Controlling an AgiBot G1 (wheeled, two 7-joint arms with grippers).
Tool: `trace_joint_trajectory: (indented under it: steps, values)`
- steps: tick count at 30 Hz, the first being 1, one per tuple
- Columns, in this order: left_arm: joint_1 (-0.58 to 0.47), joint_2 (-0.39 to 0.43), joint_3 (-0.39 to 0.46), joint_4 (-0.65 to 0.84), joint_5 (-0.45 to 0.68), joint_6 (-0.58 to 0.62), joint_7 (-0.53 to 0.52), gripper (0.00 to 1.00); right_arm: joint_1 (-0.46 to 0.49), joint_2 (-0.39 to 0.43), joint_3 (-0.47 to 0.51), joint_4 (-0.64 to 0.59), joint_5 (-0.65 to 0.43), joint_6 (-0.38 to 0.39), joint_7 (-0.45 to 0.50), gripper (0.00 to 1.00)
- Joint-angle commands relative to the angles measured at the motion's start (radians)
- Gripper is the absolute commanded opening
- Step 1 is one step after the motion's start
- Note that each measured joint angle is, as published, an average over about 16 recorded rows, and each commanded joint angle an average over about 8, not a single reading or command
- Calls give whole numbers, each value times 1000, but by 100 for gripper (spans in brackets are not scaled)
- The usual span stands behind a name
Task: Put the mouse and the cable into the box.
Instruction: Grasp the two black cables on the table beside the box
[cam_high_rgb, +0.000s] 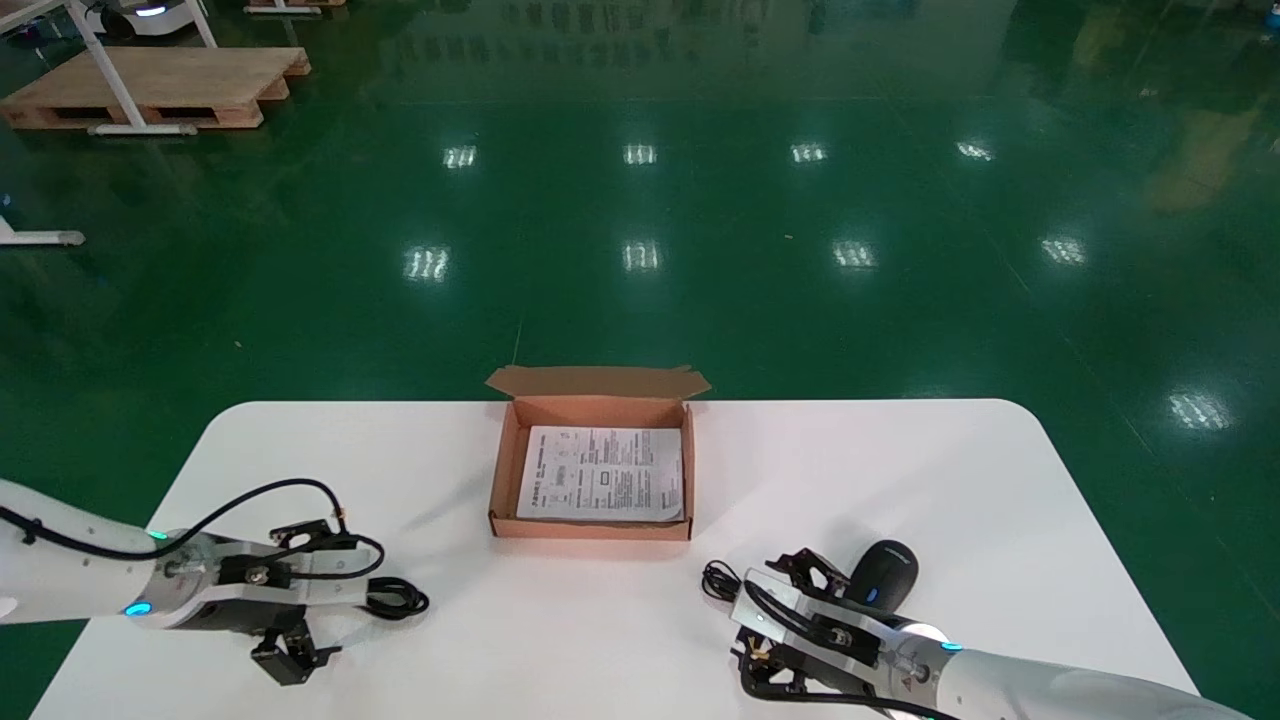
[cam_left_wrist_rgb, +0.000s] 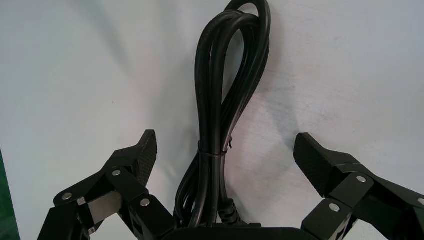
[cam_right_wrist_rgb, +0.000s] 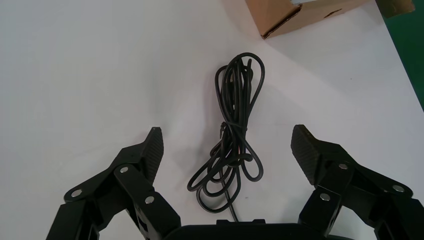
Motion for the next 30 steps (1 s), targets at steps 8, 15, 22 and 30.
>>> trace_joint_trajectory:
  steps: [8,15,22,30]
  values:
    - [1,0,0,-1,0,0,-1,0,0,2,1,1,5,-1,-1,0]
    - [1,0,0,-1,0,0,-1,0,2,1,-2,-3,-5,-4,-1,0]
    - [1,0,0,-1,0,0,-1,0,5,-3,-3,-12,-32,-2,8,0]
    - [1,0,0,-1,0,0,-1,0,4,-6,-1,-13,-50,0,24,0]
